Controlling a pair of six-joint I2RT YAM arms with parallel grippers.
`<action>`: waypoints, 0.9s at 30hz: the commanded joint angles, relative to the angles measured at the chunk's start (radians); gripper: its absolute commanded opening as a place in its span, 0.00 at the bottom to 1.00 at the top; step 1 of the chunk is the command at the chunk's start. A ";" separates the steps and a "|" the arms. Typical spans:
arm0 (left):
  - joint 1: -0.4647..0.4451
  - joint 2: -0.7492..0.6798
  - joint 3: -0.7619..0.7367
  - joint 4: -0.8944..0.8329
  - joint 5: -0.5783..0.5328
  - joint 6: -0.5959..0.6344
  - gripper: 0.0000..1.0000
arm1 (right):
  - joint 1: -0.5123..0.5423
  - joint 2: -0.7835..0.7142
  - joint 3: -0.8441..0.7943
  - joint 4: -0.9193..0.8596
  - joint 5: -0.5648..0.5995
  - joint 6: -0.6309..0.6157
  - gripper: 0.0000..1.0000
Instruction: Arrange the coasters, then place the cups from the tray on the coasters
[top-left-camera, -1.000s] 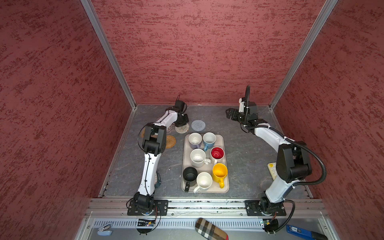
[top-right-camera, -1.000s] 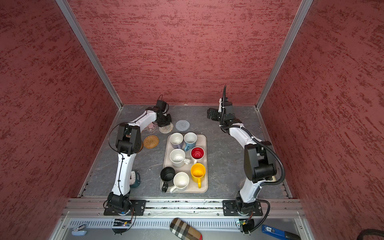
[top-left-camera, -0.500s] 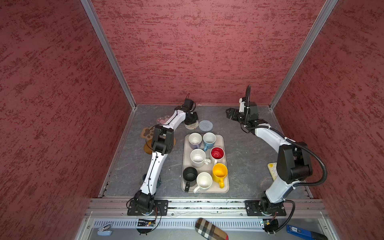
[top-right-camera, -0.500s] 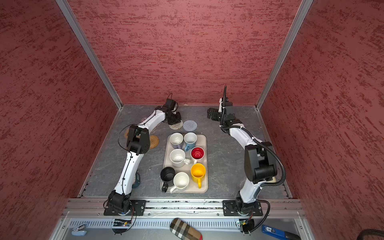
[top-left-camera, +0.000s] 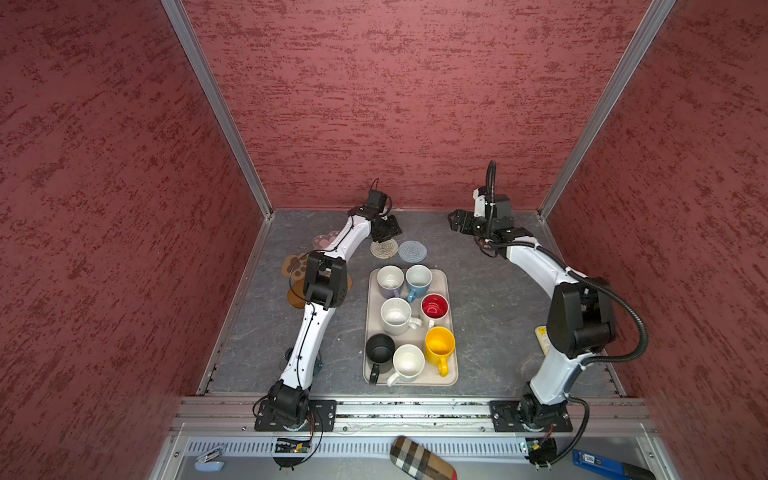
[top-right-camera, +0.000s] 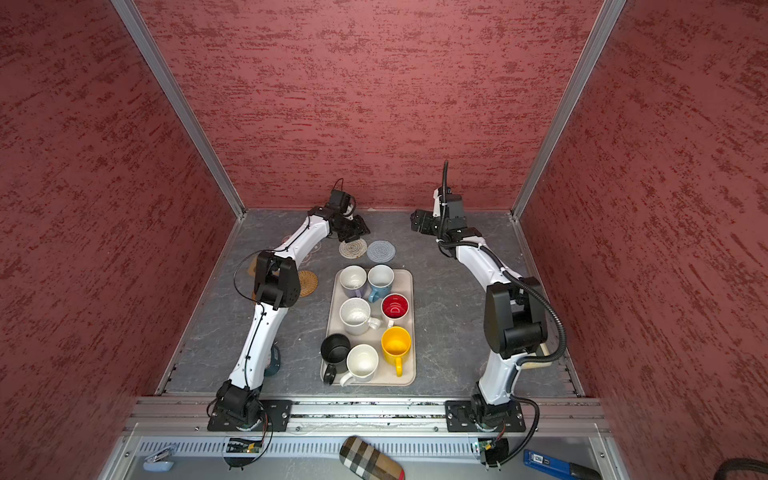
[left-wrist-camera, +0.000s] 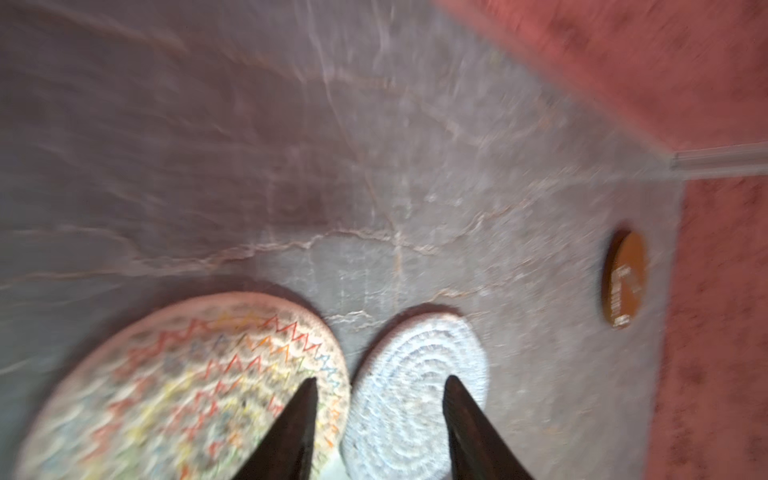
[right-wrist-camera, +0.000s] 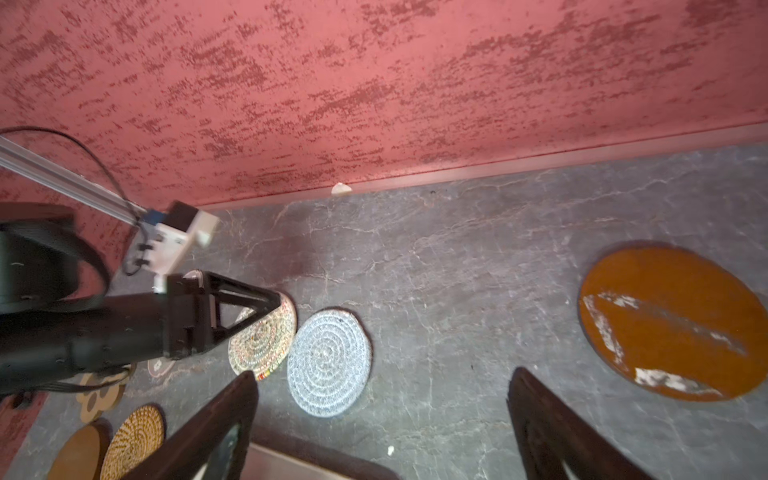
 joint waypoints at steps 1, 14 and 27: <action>0.033 -0.162 0.042 -0.018 0.001 0.033 0.57 | 0.031 0.103 0.145 -0.186 -0.044 -0.078 0.87; 0.097 -0.876 -0.887 0.353 -0.086 0.084 1.00 | 0.095 0.454 0.627 -0.488 -0.146 -0.113 0.74; 0.105 -1.071 -1.171 0.388 -0.124 0.067 1.00 | 0.160 0.580 0.645 -0.431 -0.193 -0.055 0.51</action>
